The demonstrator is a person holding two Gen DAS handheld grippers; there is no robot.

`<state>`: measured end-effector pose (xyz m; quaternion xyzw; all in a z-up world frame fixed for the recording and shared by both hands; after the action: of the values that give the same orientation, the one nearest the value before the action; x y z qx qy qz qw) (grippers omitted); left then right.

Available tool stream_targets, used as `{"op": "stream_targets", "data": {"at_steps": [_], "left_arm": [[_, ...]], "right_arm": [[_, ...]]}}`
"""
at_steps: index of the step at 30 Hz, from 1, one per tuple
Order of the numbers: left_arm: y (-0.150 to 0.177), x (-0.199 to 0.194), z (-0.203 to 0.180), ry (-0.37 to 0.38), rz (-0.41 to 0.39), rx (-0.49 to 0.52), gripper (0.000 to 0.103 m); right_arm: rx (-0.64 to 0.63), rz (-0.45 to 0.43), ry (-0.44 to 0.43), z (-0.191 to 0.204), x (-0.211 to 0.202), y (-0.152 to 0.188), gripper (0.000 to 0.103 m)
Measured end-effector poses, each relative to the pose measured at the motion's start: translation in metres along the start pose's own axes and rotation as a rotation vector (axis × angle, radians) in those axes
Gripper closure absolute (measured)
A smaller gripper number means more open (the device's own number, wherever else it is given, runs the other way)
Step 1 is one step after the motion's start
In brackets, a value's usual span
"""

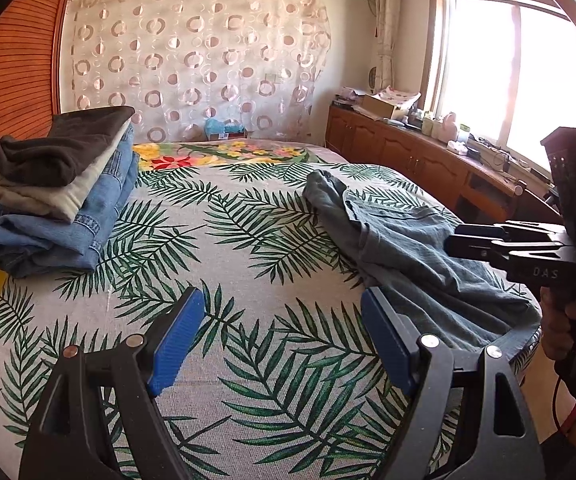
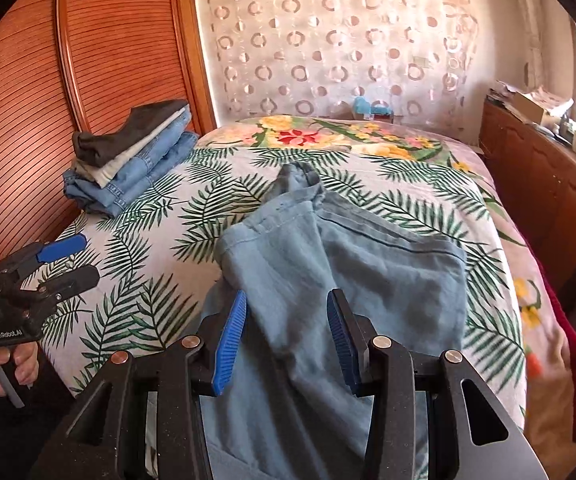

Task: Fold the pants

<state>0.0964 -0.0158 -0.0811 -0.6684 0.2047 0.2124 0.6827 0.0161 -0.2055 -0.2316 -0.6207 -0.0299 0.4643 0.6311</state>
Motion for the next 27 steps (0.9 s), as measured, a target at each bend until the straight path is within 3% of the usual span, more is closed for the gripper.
{"op": "stream_targets", "data": {"at_steps": [19,22,24,27], "left_arm": [[0.004,0.0,-0.001,0.004,0.003,0.004,0.022],[0.005,0.0,-0.002,0.006,0.006,0.005,0.022],[0.006,0.0,-0.002,0.007,0.007,0.007,0.022],[0.006,0.0,-0.003,0.008,0.009,0.009,0.022]], "right_arm": [[-0.09,0.167,-0.023,0.005,0.073,-0.035,0.059],[-0.096,0.192,-0.017,0.005,0.085,-0.036,0.072],[-0.097,0.195,-0.032,0.002,0.087,-0.037,0.09],[-0.09,0.171,-0.042,-0.002,0.084,-0.041,0.096]]}}
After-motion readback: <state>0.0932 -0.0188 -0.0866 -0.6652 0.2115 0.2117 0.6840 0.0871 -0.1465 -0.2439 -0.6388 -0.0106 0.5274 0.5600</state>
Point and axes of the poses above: each gripper's, at about its wrist camera, not at the fingertips, and x roughly the way its jaws point, z to its left, y to its underside, the point moved 2 cm from there along x, roughly the way its jaws point, and after that the axes turned 14 degrees about -y, right-handed, at the moved point
